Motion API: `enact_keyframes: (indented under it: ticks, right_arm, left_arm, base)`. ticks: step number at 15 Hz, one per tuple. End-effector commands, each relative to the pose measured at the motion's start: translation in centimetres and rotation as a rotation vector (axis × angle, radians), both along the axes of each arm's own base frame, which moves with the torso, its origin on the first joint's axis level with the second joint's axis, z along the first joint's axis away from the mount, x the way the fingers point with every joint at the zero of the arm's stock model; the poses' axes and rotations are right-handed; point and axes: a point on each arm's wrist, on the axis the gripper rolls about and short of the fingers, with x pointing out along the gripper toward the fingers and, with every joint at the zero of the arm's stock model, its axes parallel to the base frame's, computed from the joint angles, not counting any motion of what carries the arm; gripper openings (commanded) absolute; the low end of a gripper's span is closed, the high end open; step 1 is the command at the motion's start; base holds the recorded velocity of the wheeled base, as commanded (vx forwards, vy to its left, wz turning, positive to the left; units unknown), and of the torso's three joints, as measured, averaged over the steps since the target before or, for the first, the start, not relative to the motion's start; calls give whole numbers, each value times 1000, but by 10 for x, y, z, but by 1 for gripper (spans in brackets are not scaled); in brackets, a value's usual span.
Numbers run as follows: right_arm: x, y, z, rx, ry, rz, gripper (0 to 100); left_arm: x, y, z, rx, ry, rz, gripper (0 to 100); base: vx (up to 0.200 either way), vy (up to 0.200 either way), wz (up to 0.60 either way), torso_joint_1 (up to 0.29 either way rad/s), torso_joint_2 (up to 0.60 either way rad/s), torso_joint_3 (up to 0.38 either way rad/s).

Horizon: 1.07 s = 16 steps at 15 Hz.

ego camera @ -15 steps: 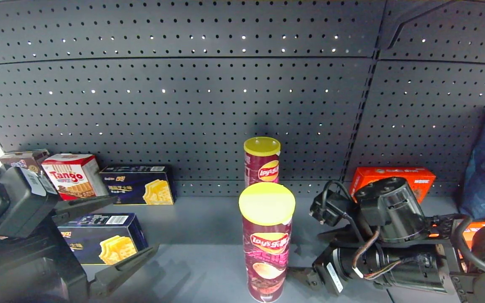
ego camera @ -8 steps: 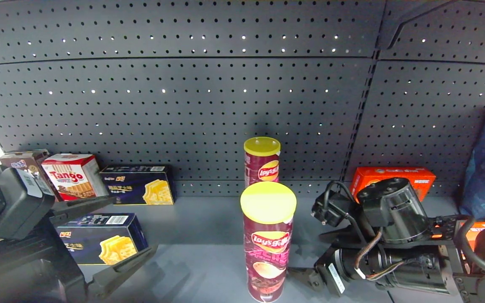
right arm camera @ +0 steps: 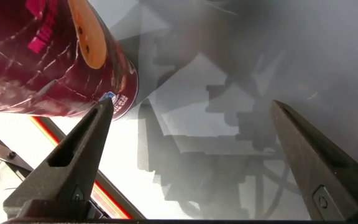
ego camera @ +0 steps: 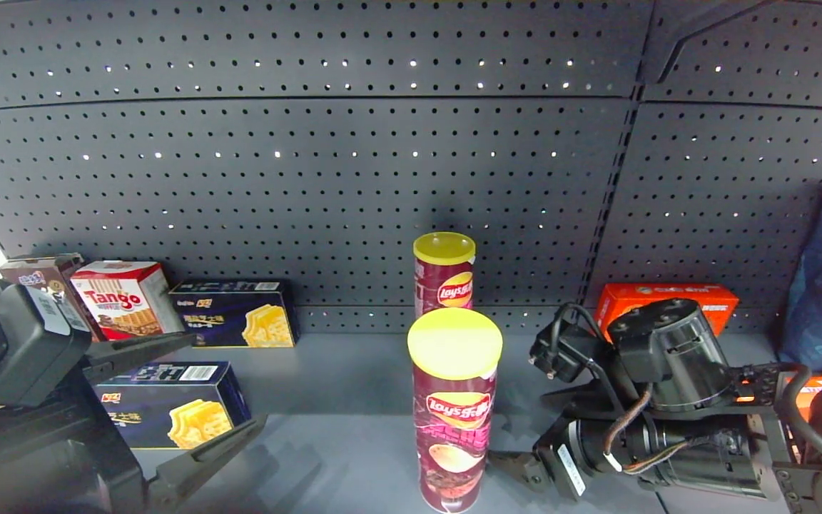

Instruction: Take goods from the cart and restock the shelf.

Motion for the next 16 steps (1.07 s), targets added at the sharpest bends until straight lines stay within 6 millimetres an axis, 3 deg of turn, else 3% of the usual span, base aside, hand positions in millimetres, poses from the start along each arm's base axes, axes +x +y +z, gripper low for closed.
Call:
enact_keyframes:
  ticks: [1,14,16]
  right_arm:
    - [1,1,-1,-1,1,0,100]
    - [2,2,-3,-7,8,0,100]
    - [-1,-8,10,26,-26,-20,100]
  left_arm:
    - [0,0,0,0,0,0,100]
    - [-1,0,-2,2,6,0,100]
    - [-4,2,-6,3,16,2,100]
  base:
    - [0,0,0,0,0,0]
    - [0,0,0,0,0,0]
    - [0,0,0,0,0,0]
